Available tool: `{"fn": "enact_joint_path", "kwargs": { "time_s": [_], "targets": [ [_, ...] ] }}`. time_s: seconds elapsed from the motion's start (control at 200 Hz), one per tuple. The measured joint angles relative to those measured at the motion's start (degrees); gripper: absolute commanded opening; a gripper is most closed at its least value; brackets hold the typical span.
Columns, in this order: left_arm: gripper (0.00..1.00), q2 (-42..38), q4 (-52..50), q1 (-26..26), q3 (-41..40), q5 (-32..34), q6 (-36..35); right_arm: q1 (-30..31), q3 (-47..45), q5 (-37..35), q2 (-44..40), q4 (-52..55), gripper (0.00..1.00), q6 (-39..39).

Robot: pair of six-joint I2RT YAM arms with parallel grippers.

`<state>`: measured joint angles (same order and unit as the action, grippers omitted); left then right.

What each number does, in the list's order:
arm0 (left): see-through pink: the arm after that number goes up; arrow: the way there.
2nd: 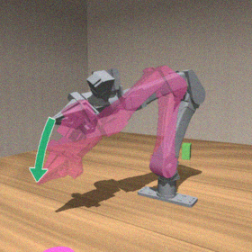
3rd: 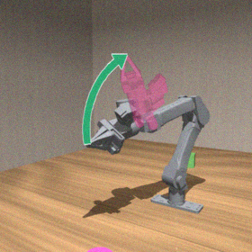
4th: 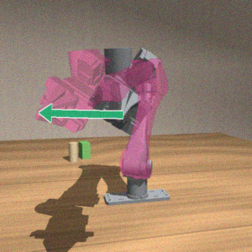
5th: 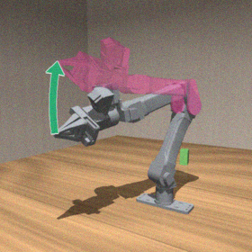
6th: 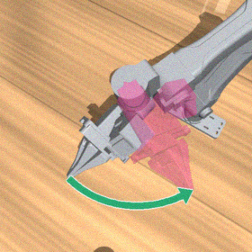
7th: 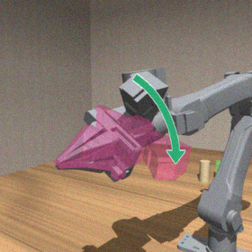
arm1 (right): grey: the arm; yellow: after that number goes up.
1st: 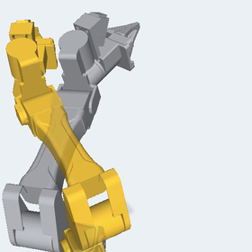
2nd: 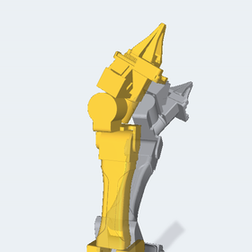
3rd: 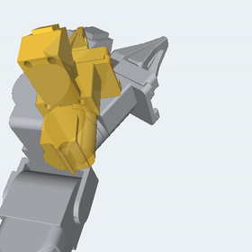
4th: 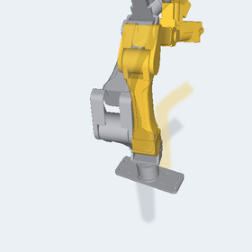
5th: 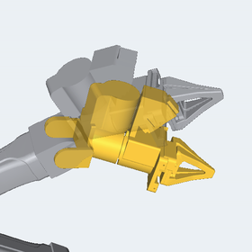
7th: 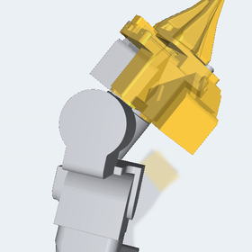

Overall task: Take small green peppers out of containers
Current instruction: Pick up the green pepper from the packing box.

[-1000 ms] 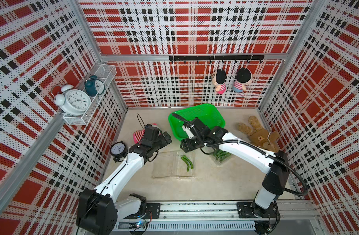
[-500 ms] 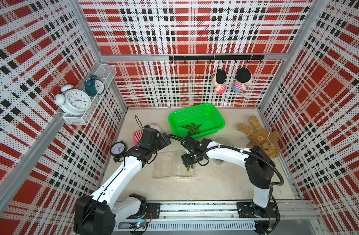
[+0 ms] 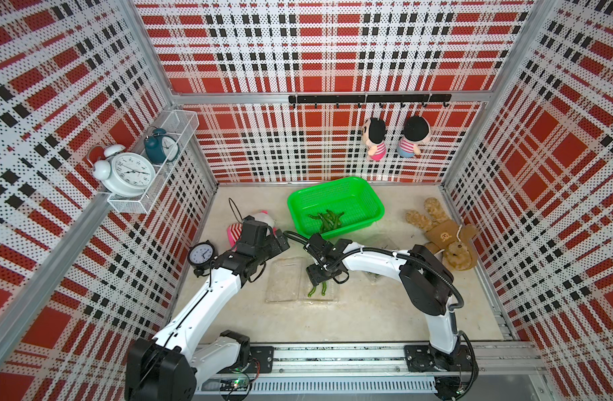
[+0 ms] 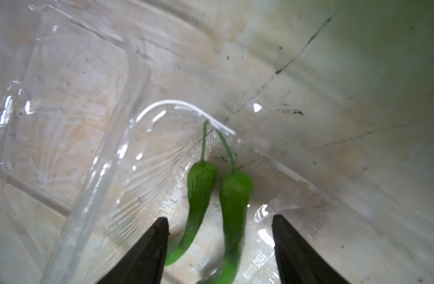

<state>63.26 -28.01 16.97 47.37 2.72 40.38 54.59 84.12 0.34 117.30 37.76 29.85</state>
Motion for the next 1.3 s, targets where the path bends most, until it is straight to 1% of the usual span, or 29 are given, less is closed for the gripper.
{"fn": "enact_joint_path", "kwargs": {
  "time_s": [0.155, 0.251, 0.361, 0.521, 0.596, 0.762, 1.303],
  "targets": [
    [0.98, 0.0, -0.44, -0.09, 0.0, 0.17, -0.26, 0.09, 0.74, -0.26, 1.36, -0.31, 0.66, 0.61],
    [0.98, -0.02, -0.57, -0.11, 0.0, 0.22, -0.44, 0.11, 0.74, -0.44, 1.42, -0.28, 0.62, 0.96],
    [0.98, -0.02, -0.72, -0.15, 0.0, 0.22, -0.63, 0.11, 0.74, -0.5, 1.6, -0.37, 0.52, 1.09],
    [0.98, -0.02, -0.74, -0.17, 0.0, 0.24, -1.01, 0.15, 0.74, -0.63, 1.75, -0.55, 0.34, 1.49],
    [0.98, -0.02, -0.74, -0.22, 0.0, 0.24, -1.14, 0.2, 0.72, -0.59, 1.75, -0.63, 0.29, 2.29],
    [0.98, -0.02, -0.74, -0.57, 0.0, 0.22, -1.44, 0.44, 0.57, -0.57, 1.75, -1.09, 0.25, 3.3],
    [0.98, -0.02, -0.74, -1.57, -0.11, 0.04, -2.32, 0.44, 0.68, -0.46, 1.64, -0.59, 0.22, 4.11]
  ]
}}
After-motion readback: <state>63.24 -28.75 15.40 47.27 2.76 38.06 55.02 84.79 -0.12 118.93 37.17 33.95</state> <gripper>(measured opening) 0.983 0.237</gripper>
